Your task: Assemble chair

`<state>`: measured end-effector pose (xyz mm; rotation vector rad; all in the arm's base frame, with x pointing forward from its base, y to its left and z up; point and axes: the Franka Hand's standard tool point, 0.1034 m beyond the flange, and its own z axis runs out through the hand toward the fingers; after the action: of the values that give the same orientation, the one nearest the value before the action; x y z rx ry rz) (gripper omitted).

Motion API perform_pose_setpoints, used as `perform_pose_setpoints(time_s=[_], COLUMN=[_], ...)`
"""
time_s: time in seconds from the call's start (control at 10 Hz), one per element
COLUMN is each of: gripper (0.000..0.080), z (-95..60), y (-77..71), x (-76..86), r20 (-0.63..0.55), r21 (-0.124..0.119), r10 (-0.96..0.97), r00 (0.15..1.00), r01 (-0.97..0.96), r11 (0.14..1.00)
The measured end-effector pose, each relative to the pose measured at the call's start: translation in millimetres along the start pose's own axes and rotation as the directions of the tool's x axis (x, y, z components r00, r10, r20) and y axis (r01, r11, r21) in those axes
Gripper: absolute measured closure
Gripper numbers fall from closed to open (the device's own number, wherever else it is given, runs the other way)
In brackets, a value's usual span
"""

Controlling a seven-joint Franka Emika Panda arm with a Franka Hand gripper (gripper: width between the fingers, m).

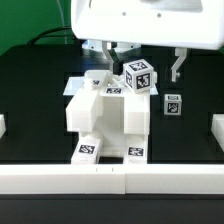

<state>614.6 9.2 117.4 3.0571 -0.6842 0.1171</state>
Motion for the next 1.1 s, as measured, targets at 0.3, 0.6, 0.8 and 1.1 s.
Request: perform_pose_setpoints(time_s=[0.3, 0.6, 0.8, 1.1], gripper=[0.0151, 0.0151, 0.0151, 0.0151], z=[-1.0, -0.4, -0.4, -0.2], y=[-1.4, 0.3, 2.2, 6.1], x=[3.2, 3.8, 4.7, 6.4], r20=[-0.018, -0.014, -0.010, -0.004], r21=[-0.005, -0.024, -0.029, -0.032], r10=[-0.291, -0.470, -0.575, -0.694], r00=[0.956, 0.882, 0.818, 0.720], r01=[0.291, 0.470, 0.574, 0.694], r11=[0.957, 0.882, 0.818, 0.720])
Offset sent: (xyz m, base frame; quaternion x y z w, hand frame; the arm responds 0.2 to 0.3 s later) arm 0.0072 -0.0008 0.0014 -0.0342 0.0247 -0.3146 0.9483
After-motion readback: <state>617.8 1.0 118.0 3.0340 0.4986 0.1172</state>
